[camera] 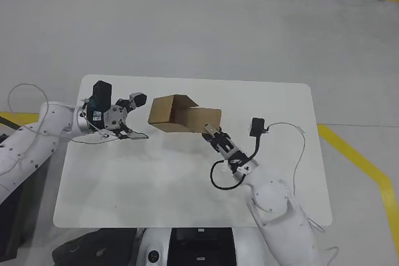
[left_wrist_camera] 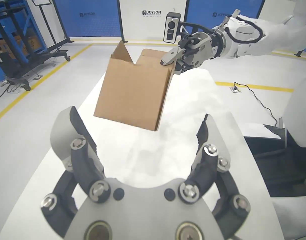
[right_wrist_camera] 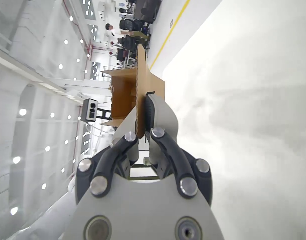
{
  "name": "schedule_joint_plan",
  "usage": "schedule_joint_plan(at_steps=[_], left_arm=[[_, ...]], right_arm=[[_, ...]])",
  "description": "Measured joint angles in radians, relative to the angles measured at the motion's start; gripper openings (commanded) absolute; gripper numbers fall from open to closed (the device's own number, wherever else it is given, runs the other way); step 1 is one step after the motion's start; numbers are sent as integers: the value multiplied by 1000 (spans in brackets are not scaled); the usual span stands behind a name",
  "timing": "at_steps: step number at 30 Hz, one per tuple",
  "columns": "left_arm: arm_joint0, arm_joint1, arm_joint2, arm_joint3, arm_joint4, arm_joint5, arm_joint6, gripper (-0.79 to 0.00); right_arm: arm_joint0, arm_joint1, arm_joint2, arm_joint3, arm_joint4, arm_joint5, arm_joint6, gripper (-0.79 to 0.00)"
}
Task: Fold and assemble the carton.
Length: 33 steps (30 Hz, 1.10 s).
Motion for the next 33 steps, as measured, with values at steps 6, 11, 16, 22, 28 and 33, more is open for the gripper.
schedule_joint_plan(at_steps=[6, 11, 16, 22, 28, 33], left_arm=[[-47, -17, 66, -3, -7, 0, 0, 0], [-93, -36, 114, -4, 4, 0, 0, 0], [-130, -57, 154, 6, -8, 0, 0, 0], [-153, -75, 181, 16, -33, 0, 0, 0], [-165, -84, 191, 24, -47, 0, 0, 0], [-170, -87, 197, 28, -50, 0, 0, 0]], right_arm=[[-12, 7, 38, 14, 95, -53, 50, -785], [3, 10, 31, 26, 168, -59, 106, -785], [20, 12, 30, 44, 227, -72, 137, -785], [22, 18, 35, 44, 250, -76, 163, -785], [24, 22, 37, 56, 274, -80, 170, -785], [31, 25, 33, 68, 285, -82, 171, -785]])
